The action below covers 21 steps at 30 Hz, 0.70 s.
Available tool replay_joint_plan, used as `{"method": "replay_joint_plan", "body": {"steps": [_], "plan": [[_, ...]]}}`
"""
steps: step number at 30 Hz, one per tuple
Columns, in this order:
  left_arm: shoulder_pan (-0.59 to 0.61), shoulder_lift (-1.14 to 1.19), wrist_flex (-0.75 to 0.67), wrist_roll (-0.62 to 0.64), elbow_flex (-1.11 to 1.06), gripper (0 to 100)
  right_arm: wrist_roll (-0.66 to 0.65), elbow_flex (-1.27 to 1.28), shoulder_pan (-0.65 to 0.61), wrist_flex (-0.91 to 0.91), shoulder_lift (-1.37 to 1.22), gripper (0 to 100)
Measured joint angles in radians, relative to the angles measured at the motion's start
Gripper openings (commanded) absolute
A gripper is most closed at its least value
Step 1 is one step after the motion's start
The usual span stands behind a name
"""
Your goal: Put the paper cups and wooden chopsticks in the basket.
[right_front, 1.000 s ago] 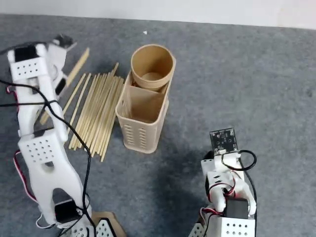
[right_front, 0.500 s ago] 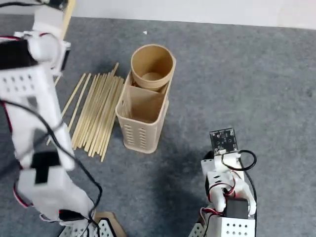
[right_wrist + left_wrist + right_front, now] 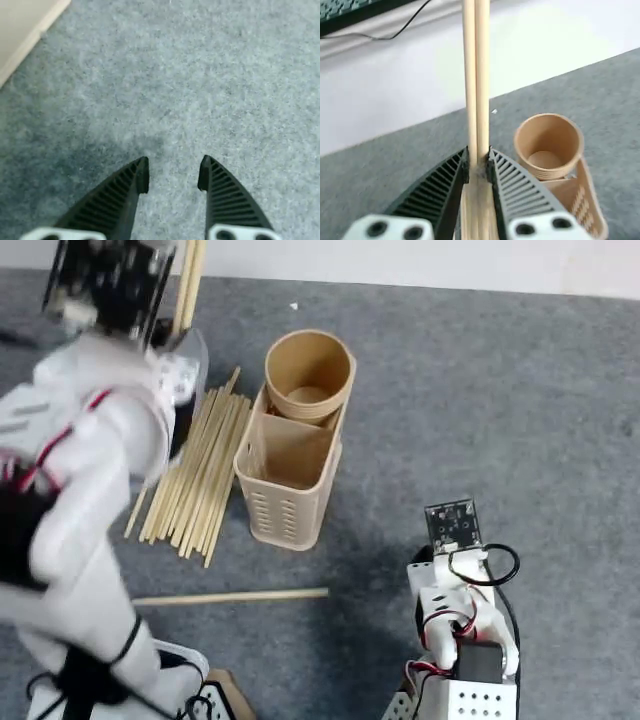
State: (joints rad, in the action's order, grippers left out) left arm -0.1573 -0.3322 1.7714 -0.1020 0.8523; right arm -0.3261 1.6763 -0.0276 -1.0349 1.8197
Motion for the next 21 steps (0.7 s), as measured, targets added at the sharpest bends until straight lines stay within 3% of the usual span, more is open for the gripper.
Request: {"method": "replay_joint_plan", "body": {"steps": [3,6,12,15,21], "plan": [[-0.015,-0.118,-0.046,0.0,-0.135,0,0.0,0.0,0.0,0.0,0.0,17.0],[-0.014,-0.279,-0.186,0.0,-0.356,0,0.0,0.0,0.0,0.0,0.0,17.0],[-0.02,-0.663,-0.683,0.0,-1.01,0,0.0,0.0,0.0,0.0,0.0,17.0],[-0.032,-0.671,-0.902,0.0,-1.249,0,0.0,0.0,0.0,0.0,0.0,17.0],[-0.11,-0.534,-1.033,0.051,-1.301,0,0.0,0.0,0.0,0.0,0.0,17.0]]}}
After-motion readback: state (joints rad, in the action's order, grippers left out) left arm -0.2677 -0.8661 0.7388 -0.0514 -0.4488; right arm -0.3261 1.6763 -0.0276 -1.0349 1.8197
